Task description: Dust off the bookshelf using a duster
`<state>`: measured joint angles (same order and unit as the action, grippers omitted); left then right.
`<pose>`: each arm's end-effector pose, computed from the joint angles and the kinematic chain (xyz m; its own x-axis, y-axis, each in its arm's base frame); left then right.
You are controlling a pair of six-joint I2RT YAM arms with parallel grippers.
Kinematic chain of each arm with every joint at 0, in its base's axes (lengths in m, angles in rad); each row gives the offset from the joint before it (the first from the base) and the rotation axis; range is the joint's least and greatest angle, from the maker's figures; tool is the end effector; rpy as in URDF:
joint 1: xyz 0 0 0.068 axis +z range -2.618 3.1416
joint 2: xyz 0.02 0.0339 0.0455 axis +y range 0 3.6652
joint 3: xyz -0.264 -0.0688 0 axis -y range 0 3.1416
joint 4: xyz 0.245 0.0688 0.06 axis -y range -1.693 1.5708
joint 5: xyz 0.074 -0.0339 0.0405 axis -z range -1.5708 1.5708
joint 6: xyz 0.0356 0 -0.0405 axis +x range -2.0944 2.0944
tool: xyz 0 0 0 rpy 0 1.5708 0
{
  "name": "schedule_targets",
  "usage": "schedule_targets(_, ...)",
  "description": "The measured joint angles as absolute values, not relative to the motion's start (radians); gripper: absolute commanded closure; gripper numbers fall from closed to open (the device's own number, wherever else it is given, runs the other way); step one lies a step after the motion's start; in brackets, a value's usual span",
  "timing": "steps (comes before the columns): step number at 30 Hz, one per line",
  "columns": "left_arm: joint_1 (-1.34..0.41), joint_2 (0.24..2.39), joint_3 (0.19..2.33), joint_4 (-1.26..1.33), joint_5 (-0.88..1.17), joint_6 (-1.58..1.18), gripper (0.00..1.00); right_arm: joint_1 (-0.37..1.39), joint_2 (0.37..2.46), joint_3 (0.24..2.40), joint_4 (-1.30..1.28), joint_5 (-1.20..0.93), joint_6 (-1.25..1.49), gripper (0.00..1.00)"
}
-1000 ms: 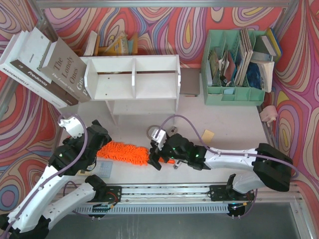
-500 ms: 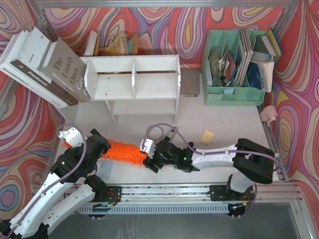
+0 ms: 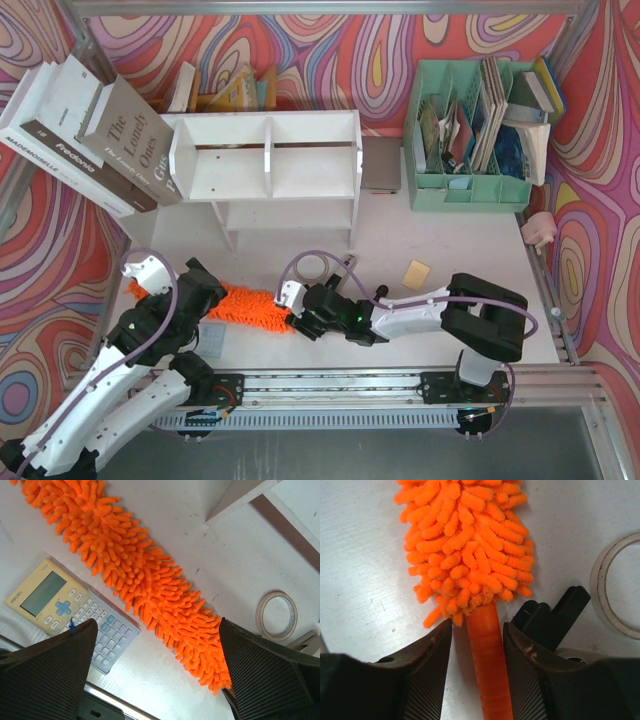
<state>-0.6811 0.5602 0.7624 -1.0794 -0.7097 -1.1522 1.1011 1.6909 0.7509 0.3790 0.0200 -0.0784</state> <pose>0.0837 -0.0379 0.2841 -0.3835 -0.5813 -0.7177 -0.4832 0.7885 -0.3804 0.1533 0.3005 0.1548 -0.1708 -0.5096 -0.8433 -0.9000 0.4290 -0.0769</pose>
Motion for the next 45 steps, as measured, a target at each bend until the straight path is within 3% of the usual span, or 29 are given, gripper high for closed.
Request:
schedule_targets(7, -0.681, 0.564, 0.762, -1.072, -0.710, -1.163, 0.02, 1.101, 1.726, 0.753, 0.382, 0.038, -0.090, 0.66)
schedule_targets(15, -0.681, 0.520, 0.760, -1.077, -0.725, -1.228, 0.02, 1.107, 1.723, 0.748, 0.400, 0.054, -0.117, 1.00)
schedule_targets(31, -0.681, 0.460, 0.760, -1.156, -0.820, -1.380, 0.02, 1.154, 1.614, 0.730, 0.429, 0.063, -0.195, 1.00)
schedule_targets(45, -0.648, 0.594, 0.626, -0.939, -0.743, -1.418, 0.02, 1.154, 1.557, 0.770, 0.413, 0.078, -0.130, 1.00)
